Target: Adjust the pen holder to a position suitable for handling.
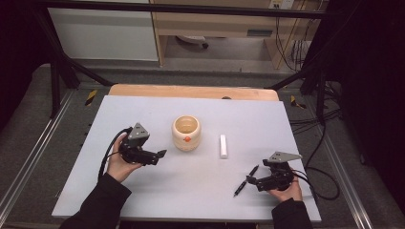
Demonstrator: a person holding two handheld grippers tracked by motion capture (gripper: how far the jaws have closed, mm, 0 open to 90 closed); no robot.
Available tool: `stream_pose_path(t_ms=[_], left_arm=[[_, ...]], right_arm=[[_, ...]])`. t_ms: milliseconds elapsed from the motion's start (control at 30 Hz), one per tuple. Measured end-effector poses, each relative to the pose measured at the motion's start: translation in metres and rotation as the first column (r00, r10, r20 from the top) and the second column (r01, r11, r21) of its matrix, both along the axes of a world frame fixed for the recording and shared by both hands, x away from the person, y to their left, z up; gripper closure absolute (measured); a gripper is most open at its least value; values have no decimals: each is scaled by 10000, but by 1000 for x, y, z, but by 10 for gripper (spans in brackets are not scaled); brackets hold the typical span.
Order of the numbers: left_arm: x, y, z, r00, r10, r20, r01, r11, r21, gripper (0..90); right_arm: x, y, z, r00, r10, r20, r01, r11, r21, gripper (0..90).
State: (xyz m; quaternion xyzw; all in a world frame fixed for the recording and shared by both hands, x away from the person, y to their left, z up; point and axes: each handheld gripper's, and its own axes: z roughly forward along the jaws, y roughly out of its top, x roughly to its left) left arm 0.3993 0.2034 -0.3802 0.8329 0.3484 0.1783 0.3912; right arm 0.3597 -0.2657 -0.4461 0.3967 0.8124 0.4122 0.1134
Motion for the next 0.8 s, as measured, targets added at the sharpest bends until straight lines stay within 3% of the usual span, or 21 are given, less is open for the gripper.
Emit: stream_pose_path(t_ms=[333,800], left_arm=[[-21,25,-22,9996,187,-210,-192,9995,-232,68],[-33,51,-40,9981,311,-525,-336,9983,-481,61]], right_arm=[[0,7,4,9999,-141,85,142,9998,-127,5],[4,29,10,9998,-180,112,184,9989,-433,5]])
